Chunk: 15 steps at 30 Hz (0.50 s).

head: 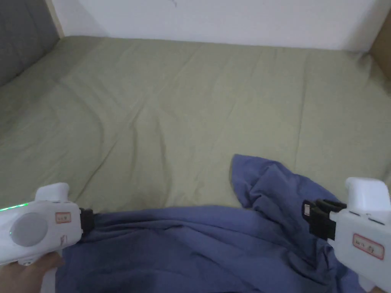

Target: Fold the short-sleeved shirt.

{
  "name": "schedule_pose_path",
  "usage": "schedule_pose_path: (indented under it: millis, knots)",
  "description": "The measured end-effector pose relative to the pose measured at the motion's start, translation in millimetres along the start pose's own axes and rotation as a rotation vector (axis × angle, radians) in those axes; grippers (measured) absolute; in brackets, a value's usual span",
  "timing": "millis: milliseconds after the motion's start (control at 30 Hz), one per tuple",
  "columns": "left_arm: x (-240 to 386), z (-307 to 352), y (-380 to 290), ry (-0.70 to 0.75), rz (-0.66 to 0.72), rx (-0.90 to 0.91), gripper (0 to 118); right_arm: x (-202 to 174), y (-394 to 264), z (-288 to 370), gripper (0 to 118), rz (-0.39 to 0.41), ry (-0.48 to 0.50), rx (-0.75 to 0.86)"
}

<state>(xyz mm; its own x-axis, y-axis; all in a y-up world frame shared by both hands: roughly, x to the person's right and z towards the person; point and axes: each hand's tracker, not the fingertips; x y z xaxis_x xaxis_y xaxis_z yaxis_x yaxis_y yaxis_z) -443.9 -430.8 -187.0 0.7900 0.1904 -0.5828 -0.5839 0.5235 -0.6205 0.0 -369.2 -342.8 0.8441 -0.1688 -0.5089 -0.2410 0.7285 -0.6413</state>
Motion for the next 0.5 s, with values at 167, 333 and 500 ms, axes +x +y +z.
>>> schedule_pose_path:
  millis: [167,333,500]
  knots:
    - [7.9,23.5,3.1,-0.041,-0.008,0.037,3,27.3,51.3,-53.7,100,0.1,0.044,-0.092]
    - [5.5,35.8,8.6,-0.051,-0.011,0.078,3,50.8,85.2,-120.6,108,0.191,-0.007,-0.221]
    - [3.9,39.3,10.5,-0.064,0.005,0.091,3,66.8,76.4,-174.4,93,0.216,-0.069,-0.401]
